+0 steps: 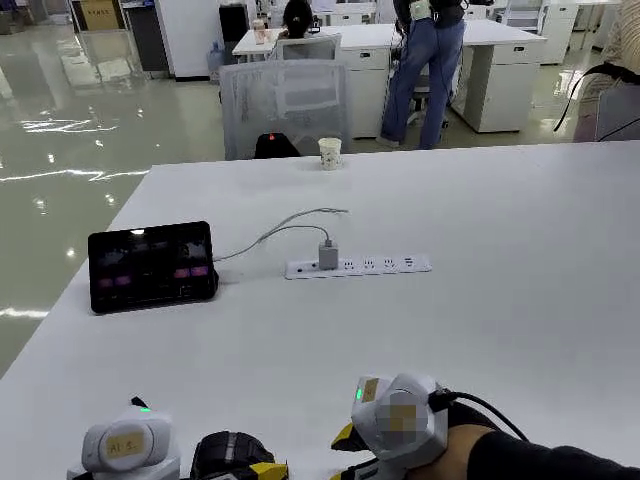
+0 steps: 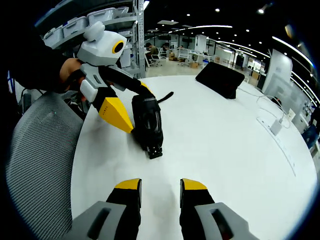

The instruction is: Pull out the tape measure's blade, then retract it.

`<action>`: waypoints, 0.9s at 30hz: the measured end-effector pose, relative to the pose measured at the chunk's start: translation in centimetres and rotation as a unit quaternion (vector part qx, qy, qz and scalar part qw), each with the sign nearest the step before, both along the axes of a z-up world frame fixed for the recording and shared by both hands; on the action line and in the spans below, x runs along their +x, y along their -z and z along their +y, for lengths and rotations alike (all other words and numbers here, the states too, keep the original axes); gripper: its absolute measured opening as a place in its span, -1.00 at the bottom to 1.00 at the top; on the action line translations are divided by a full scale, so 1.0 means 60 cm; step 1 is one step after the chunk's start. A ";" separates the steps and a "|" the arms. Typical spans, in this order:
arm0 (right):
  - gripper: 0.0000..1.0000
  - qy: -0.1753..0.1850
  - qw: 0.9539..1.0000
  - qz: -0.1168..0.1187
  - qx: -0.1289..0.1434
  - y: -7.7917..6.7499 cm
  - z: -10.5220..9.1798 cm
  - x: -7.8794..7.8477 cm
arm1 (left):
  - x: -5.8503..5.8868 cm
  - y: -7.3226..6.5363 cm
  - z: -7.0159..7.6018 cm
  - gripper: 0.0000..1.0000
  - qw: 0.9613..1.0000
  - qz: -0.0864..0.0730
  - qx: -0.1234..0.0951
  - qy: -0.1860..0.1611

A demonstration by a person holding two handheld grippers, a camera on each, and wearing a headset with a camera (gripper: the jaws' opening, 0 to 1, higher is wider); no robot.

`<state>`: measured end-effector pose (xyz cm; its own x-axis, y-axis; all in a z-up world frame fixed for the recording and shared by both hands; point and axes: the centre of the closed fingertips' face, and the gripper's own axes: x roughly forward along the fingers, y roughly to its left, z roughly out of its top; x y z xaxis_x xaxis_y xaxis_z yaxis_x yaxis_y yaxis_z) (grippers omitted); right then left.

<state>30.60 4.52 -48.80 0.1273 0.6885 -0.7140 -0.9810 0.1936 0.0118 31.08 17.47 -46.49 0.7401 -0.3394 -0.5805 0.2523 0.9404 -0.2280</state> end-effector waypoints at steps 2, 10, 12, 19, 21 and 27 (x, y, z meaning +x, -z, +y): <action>-0.43 0.016 1.000 0.007 0.012 -0.005 -0.011 -0.003 | -0.006 -0.003 0.003 0.98 1.000 -0.003 -0.005 0.009; -0.29 0.048 0.999 0.009 0.019 -0.016 -0.056 -0.013 | -0.031 -0.014 0.043 0.98 1.000 -0.006 -0.008 0.014; -0.26 0.055 0.998 0.006 0.023 -0.022 -0.068 -0.014 | -0.039 -0.022 0.050 0.98 1.000 -0.012 -0.014 0.018; -0.08 0.099 0.994 0.015 0.035 -0.024 -0.124 -0.019 | -0.075 -0.019 0.061 0.98 0.996 -0.004 0.020 0.087; -0.03 0.109 0.994 0.013 0.030 -0.021 -0.145 -0.021 | -0.085 -0.016 0.062 0.98 0.995 0.003 0.024 0.102; 0.15 0.123 0.992 0.019 0.011 -0.014 -0.198 -0.036 | -0.097 -0.016 0.076 0.98 0.992 0.013 0.027 0.122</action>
<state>28.46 -7.37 -47.97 0.2672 0.6552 -0.7066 -0.9027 0.4268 0.0544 25.23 22.01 -45.53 0.6242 -0.4743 -0.6208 0.4682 0.8632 -0.1888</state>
